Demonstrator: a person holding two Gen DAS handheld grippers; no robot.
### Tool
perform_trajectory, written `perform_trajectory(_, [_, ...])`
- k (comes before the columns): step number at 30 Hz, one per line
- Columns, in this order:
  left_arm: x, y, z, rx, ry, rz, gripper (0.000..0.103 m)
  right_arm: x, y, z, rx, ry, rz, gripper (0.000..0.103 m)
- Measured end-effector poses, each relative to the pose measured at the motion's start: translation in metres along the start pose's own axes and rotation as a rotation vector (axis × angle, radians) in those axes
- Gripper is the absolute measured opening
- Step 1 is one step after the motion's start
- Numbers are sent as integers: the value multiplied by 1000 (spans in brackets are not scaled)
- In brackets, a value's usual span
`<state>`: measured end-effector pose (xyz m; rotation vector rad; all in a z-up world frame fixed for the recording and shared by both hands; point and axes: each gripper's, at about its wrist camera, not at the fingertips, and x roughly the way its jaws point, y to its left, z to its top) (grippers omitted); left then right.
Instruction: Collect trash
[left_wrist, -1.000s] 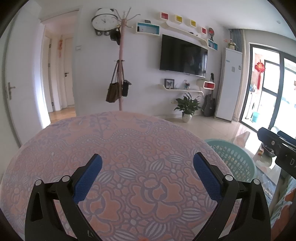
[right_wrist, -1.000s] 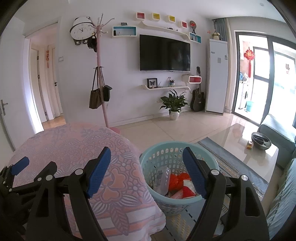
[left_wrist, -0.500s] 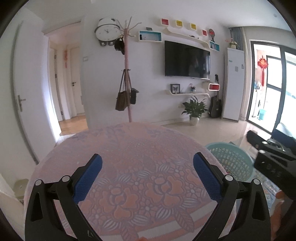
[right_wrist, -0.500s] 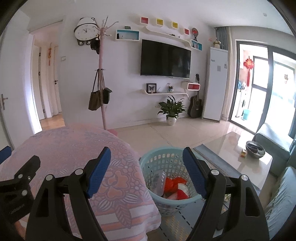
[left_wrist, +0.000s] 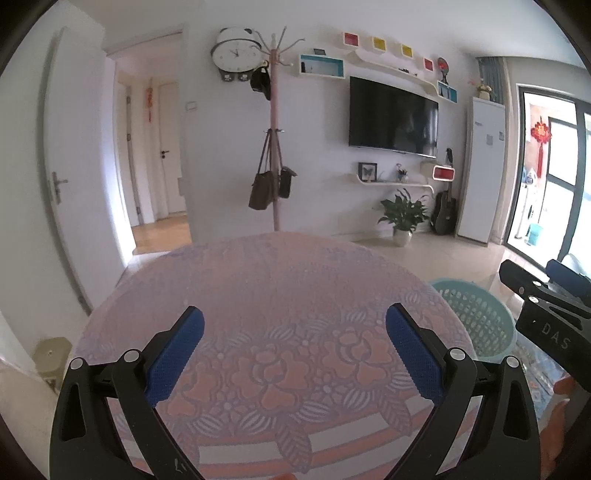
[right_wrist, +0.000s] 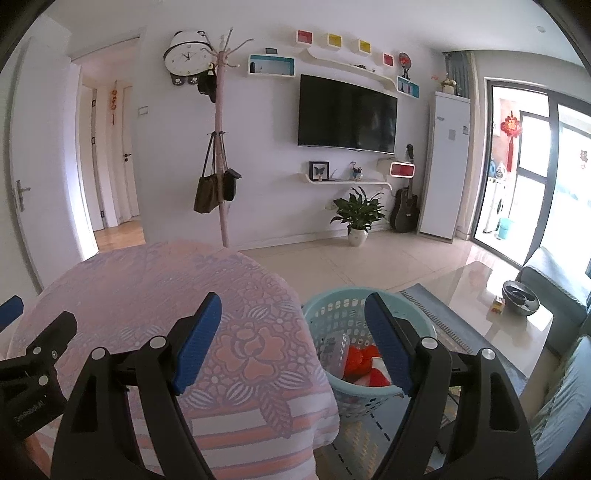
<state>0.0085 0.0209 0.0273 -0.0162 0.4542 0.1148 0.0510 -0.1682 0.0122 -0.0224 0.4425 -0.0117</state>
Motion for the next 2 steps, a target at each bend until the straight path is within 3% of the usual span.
perform_trajectory(2, [0, 5, 0, -10, 3, -5, 96, -1, 3, 1, -4, 0, 0, 76])
